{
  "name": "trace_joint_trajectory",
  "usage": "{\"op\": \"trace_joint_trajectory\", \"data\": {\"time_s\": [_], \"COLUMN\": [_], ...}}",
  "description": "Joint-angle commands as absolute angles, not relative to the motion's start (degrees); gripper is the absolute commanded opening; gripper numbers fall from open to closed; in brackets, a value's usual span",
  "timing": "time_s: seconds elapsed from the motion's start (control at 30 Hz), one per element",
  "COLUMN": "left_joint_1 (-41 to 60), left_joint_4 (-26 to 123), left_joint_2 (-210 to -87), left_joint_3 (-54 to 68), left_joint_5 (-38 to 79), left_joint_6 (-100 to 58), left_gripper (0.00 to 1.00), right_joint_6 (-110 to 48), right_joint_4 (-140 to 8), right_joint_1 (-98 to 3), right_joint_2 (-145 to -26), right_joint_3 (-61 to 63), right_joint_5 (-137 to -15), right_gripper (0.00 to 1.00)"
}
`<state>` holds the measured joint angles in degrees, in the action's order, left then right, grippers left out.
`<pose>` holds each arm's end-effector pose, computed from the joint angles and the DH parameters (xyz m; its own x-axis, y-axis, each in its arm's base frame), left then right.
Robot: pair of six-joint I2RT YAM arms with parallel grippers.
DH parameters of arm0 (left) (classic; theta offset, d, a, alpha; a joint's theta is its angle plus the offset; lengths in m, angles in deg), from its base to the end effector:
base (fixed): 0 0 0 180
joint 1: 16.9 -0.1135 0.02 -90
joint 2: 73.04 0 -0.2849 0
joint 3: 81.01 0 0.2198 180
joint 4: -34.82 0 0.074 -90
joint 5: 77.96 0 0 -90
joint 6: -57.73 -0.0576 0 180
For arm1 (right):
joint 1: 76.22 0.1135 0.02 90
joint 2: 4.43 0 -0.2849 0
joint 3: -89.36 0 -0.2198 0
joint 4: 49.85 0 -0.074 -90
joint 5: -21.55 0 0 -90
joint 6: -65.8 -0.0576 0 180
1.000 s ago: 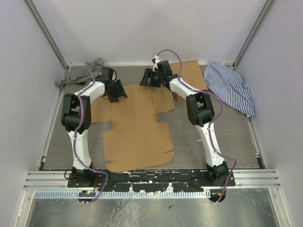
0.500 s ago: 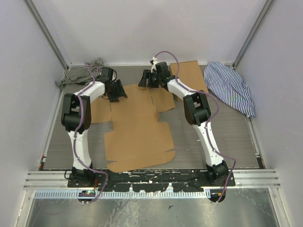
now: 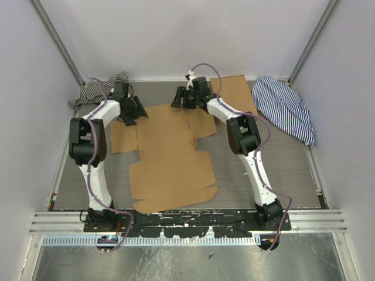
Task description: Fold the paper box
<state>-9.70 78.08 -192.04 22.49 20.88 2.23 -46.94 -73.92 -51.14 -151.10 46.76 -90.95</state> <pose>0.4333 -0.0637 0.1920 -0.8140 -0.4613 -0.3530 -0.3132 0.8604 -0.4020 0.5171 0.2663 0.1647 -0.7224 0.0562 -0.6892 -0.4358 0.7368 0.5169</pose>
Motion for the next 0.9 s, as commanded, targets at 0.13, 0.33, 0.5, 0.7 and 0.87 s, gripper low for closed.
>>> {"op": "trace_joint_trajectory", "data": {"time_s": [0.13, 0.33, 0.5, 0.7, 0.87], "left_joint_1": [-16.77, -17.18, -18.39, -19.19, -19.17], "left_joint_4": [77.68, 82.77, 86.91, 91.64, 93.37], "left_joint_2": [-189.92, -196.45, -200.30, -204.45, -206.64], "left_joint_3": [25.81, 34.88, 41.35, 47.12, 48.95], "left_joint_5": [15.86, 13.22, 12.25, 10.57, 10.58], "left_joint_6": [3.13, -1.06, -2.94, -4.67, -5.36], "left_gripper": [0.74, 0.73, 0.73, 0.72, 0.72], "right_joint_6": [-45.82, -45.56, -45.55, -45.58, -45.73], "right_joint_4": [-75.32, -75.79, -75.97, -76.06, -76.16], "right_joint_1": [-50.69, -50.66, -50.73, -50.73, -50.68], "right_joint_2": [-151.94, -151.95, -152.11, -152.61, -152.76], "right_joint_3": [46.03, 46.25, 46.39, 46.89, 47.19], "right_joint_5": [-89.72, -89.72, -89.80, -89.98, -90.16], "right_gripper": [0.71, 0.71, 0.70, 0.70, 0.70]}}
